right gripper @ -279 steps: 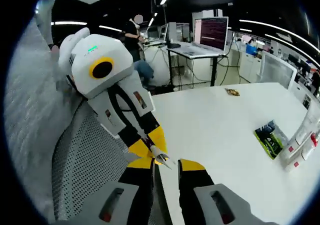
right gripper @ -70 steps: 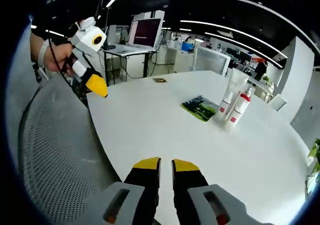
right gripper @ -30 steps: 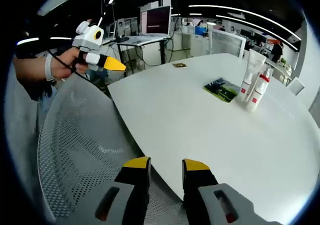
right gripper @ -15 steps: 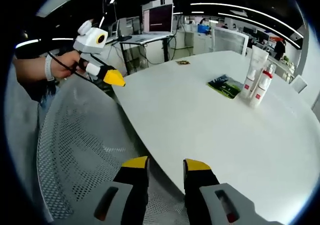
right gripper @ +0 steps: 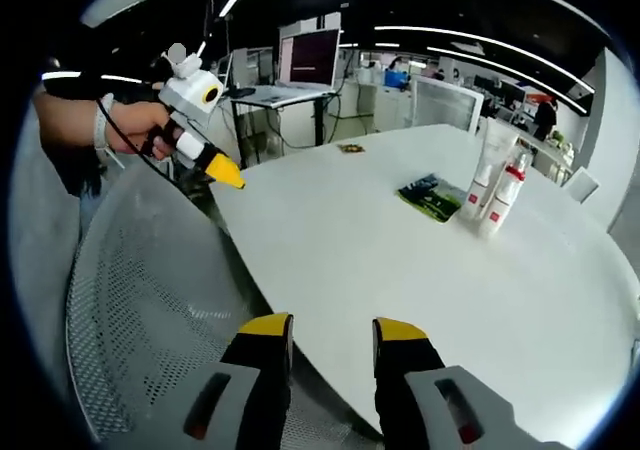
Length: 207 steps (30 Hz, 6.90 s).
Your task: Arrange the skincare products in the storage area until every visible bottle or jar stands upright without overlapping.
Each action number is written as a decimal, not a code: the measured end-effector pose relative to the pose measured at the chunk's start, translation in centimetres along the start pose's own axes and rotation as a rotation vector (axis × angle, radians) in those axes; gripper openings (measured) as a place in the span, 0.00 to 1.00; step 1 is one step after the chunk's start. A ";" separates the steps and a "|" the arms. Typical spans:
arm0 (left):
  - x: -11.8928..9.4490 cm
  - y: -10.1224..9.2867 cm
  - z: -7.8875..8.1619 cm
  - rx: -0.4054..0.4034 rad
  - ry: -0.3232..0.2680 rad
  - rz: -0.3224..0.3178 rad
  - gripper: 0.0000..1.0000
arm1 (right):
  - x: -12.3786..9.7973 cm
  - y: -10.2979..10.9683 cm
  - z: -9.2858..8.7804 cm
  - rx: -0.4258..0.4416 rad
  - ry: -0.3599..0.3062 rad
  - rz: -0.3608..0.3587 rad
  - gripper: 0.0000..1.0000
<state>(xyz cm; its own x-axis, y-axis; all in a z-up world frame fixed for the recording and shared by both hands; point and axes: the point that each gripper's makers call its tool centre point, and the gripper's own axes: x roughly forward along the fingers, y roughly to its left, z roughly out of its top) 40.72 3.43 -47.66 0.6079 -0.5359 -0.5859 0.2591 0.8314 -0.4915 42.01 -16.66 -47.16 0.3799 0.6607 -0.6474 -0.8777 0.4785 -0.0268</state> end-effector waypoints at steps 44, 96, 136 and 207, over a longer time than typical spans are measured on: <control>7.3 22.6 17.0 0.404 0.112 0.467 0.62 | 3.6 5.0 -2.4 -0.374 0.167 0.030 0.35; 11.9 29.4 18.1 0.328 0.218 0.383 0.35 | 3.6 5.6 -3.4 -0.415 0.205 0.067 0.33; 11.1 11.0 14.4 0.448 0.286 0.062 0.00 | 3.7 5.0 -3.3 -0.420 0.197 0.042 0.35; 5.6 -9.4 -2.2 0.722 0.140 -0.187 0.00 | 3.1 5.7 4.6 -0.275 -0.096 0.173 0.05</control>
<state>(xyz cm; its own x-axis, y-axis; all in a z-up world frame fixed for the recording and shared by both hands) 40.08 -7.74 -47.73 0.4167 -0.6511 -0.6343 0.8049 0.5886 -0.0754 39.49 -9.22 -45.77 0.2325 0.7764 -0.5858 -0.9726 0.1889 -0.1356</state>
